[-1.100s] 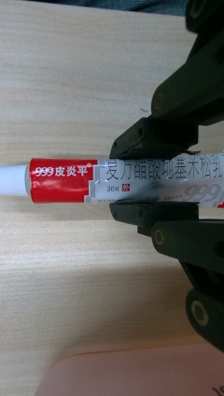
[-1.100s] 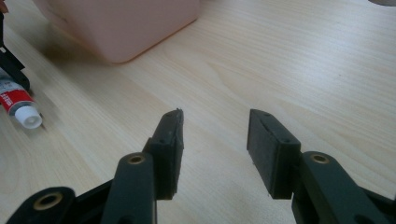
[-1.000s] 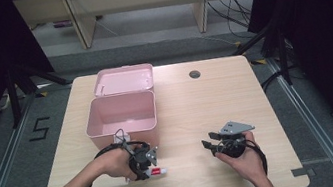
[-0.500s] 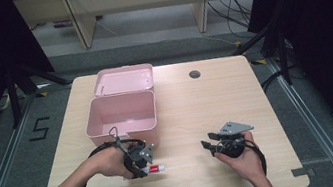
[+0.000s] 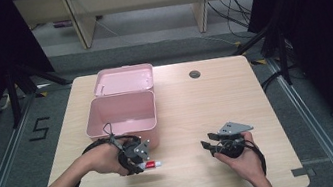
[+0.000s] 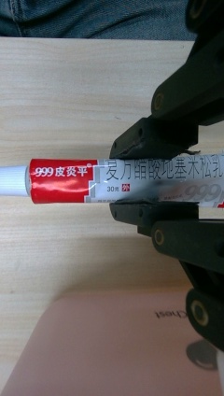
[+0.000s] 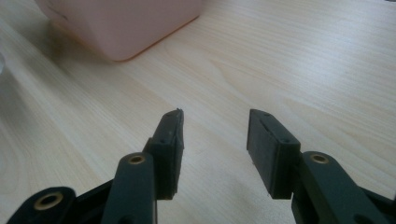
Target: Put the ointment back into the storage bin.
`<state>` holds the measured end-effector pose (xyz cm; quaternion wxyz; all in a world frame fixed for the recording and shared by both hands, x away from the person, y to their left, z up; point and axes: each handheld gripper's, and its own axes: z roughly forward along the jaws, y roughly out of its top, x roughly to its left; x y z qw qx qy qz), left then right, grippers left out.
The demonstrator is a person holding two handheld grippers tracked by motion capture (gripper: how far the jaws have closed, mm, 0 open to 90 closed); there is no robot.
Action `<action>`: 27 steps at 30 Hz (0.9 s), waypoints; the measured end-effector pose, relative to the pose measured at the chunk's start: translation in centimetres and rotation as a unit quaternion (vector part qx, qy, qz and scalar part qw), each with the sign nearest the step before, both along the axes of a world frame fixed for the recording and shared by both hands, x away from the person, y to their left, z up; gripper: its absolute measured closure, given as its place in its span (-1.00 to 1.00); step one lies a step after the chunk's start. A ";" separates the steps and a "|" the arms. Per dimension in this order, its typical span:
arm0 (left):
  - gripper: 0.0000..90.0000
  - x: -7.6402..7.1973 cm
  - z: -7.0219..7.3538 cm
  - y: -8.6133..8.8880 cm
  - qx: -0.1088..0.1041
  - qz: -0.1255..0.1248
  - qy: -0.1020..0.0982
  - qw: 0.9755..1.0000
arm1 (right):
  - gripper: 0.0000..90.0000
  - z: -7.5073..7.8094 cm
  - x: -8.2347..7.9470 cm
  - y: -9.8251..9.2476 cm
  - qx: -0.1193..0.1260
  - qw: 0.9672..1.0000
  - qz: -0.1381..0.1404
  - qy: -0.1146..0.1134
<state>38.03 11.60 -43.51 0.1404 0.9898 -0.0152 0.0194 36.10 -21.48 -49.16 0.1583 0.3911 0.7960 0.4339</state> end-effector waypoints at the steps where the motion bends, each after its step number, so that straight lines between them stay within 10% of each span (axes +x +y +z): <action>1: 0.54 0.0 0.1 0.0 -0.001 0.001 -0.001 1.000 | 0.27 0.0 0.0 0.0 -0.002 1.000 0.000 0.002; 27: 0.54 0.4 2.6 1.1 -0.005 0.008 -0.018 1.000 | 0.27 -0.1 0.0 0.1 -0.005 1.000 0.001 -0.003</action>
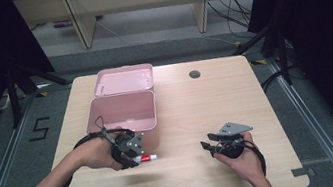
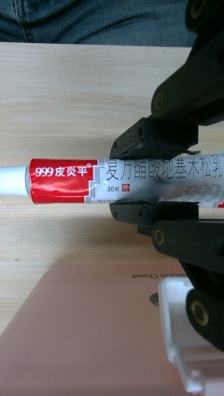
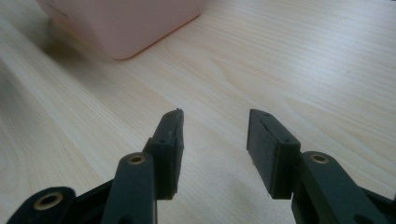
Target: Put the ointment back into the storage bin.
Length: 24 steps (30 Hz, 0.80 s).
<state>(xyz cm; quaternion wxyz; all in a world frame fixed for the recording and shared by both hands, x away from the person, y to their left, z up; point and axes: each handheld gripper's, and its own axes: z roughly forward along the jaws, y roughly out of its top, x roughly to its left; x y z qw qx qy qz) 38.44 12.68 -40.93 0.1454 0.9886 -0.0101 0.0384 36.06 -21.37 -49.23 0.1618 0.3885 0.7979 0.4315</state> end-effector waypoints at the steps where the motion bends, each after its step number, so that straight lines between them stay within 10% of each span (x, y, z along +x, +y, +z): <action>1: 0.54 0.0 0.0 0.0 0.000 -0.001 -0.001 1.000 | 0.27 0.0 -0.1 0.1 0.008 1.000 -0.002 0.010; 24: 0.54 0.4 1.5 1.0 0.002 0.002 -0.012 1.000 | 0.27 -0.1 -0.1 0.1 0.008 1.000 -0.002 0.010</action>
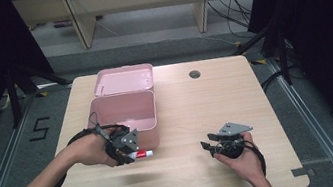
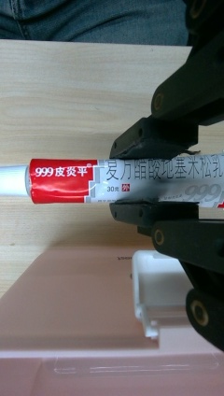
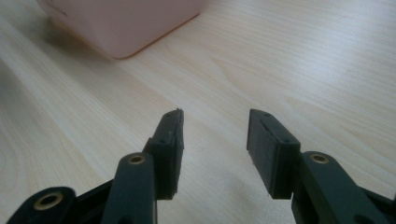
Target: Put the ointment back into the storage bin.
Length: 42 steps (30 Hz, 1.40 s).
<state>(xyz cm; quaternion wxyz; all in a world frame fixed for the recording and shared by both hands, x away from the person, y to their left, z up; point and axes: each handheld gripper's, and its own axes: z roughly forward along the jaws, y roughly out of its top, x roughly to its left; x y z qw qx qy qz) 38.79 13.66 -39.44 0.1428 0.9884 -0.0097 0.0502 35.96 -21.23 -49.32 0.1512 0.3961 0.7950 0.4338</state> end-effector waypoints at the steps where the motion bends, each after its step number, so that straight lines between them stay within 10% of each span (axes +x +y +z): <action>1: 0.54 0.0 0.0 0.0 0.000 -0.001 0.000 1.000 | 0.27 0.0 0.0 0.0 -0.003 1.000 0.000 -0.001; 42: 0.54 1.0 2.5 1.7 -0.004 0.011 -0.017 1.000 | 0.27 -0.1 0.1 -0.2 -0.011 1.000 0.004 -0.010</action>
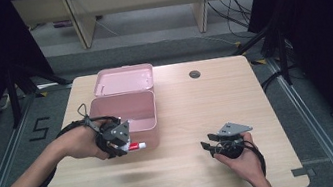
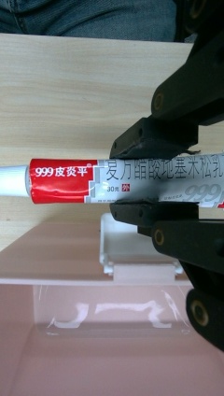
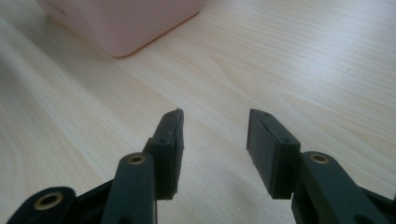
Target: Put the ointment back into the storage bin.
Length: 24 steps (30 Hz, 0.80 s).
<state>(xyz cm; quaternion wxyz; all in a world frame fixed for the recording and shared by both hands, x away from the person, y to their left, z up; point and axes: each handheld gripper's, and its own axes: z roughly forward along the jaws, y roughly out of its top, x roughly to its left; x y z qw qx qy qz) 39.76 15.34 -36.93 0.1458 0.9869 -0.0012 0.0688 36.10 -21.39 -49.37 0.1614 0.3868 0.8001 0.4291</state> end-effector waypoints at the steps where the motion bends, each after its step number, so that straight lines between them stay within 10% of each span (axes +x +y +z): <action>1: 0.54 0.1 0.1 0.0 0.002 -0.001 -0.001 1.000 | 0.27 0.0 0.0 0.0 0.001 1.000 -0.001 -0.002; 24: 0.54 1.5 1.9 1.2 -0.002 0.006 -0.021 1.000 | 0.27 0.0 0.0 0.1 0.003 1.000 0.002 0.005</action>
